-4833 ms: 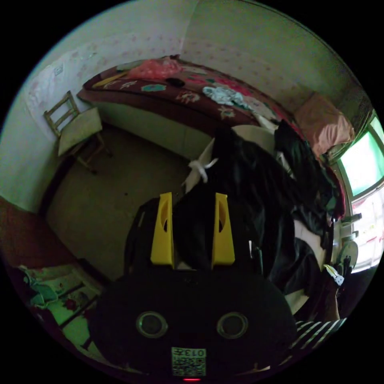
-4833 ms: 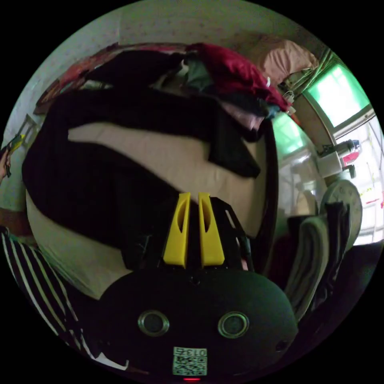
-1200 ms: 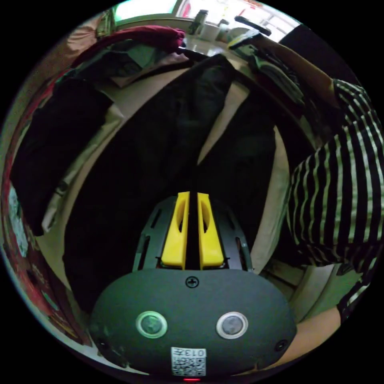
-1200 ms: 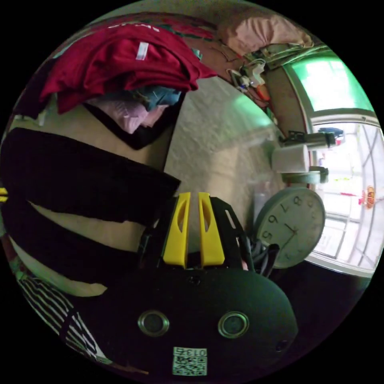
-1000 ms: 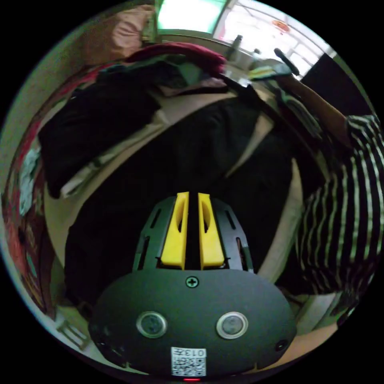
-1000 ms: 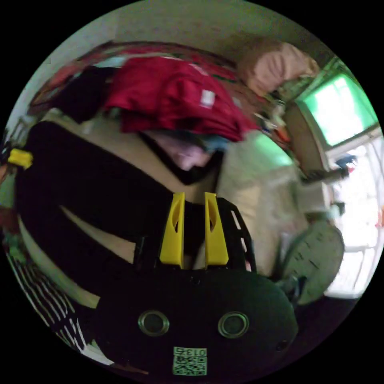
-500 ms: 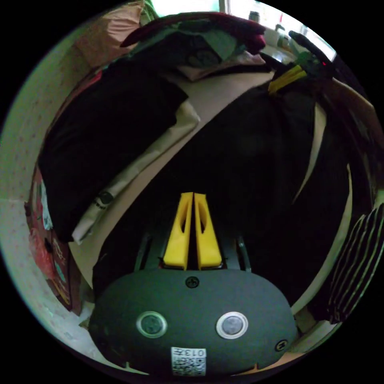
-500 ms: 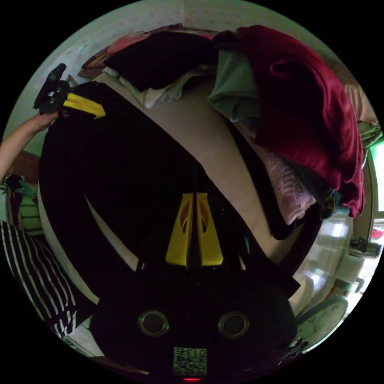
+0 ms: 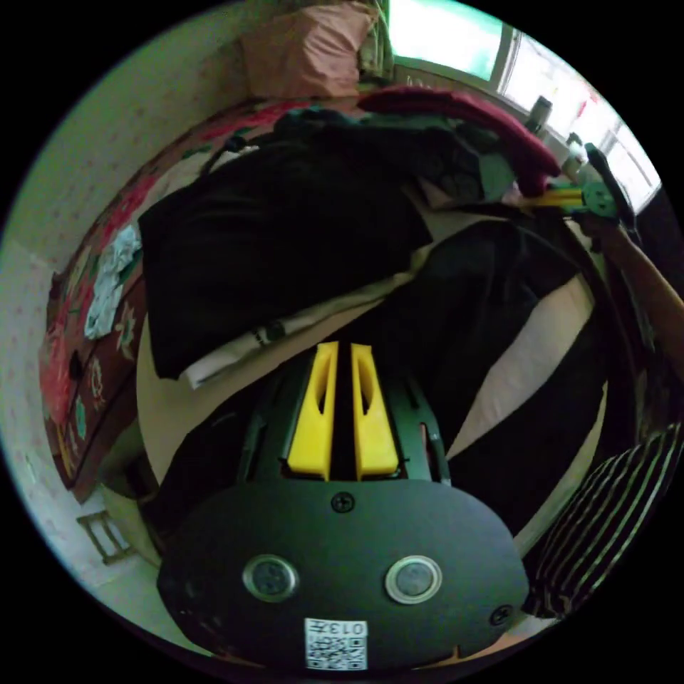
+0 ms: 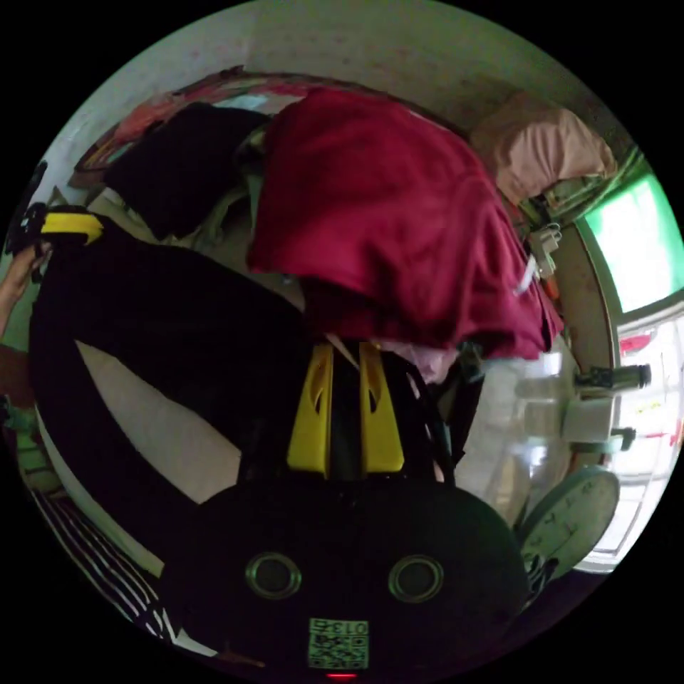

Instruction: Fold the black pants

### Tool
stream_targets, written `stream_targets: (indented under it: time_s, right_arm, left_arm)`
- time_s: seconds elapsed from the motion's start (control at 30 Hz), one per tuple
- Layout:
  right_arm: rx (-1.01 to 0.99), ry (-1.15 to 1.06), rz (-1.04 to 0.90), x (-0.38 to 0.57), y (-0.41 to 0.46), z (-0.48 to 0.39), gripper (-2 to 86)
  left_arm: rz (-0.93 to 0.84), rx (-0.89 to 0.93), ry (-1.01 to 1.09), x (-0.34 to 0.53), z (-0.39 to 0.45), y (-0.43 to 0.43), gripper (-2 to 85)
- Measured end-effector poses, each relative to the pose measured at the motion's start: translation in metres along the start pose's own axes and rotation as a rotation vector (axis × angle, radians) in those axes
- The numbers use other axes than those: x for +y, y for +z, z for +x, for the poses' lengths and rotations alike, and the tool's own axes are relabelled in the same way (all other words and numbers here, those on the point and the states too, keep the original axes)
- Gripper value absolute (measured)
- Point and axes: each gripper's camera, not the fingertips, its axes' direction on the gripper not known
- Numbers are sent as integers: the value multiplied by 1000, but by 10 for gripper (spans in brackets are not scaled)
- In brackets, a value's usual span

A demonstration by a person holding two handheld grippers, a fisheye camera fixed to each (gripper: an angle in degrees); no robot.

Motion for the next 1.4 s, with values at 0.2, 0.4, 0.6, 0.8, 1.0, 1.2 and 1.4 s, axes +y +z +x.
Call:
stream_targets:
  time_s: [0.2, 0.4, 0.6, 0.8, 1.0, 1.2, 1.4]
  right_arm:
    - [-214, -130, 77, 76, -18, -23, 91]
    - [-107, -122, -15, 99, 3, -43, 89]
    - [-111, 5, -6, 81, -11, -34, 28]
    - [-108, -118, -33, 75, -59, -52, 16]
    - [-61, -224, -246, 85, -50, -95, 35]
    - [-73, -17, 7, 49, -86, -107, 42]
    - [49, -31, -117, -2, -50, -161, 14]
  left_arm:
    - [86, 97, 305, 69, 55, -24, 51]
    - [-42, 8, 379, 83, 64, 5, 59]
    - [-123, 122, 416, 89, 29, -15, 5]
    - [-73, 245, 537, 136, -5, -73, 0]
    - [-182, 280, 493, 195, -26, -61, 6]
    - [8, 388, 218, 257, -103, -106, 8]
    - [-30, 124, -42, 313, -171, -129, 1]
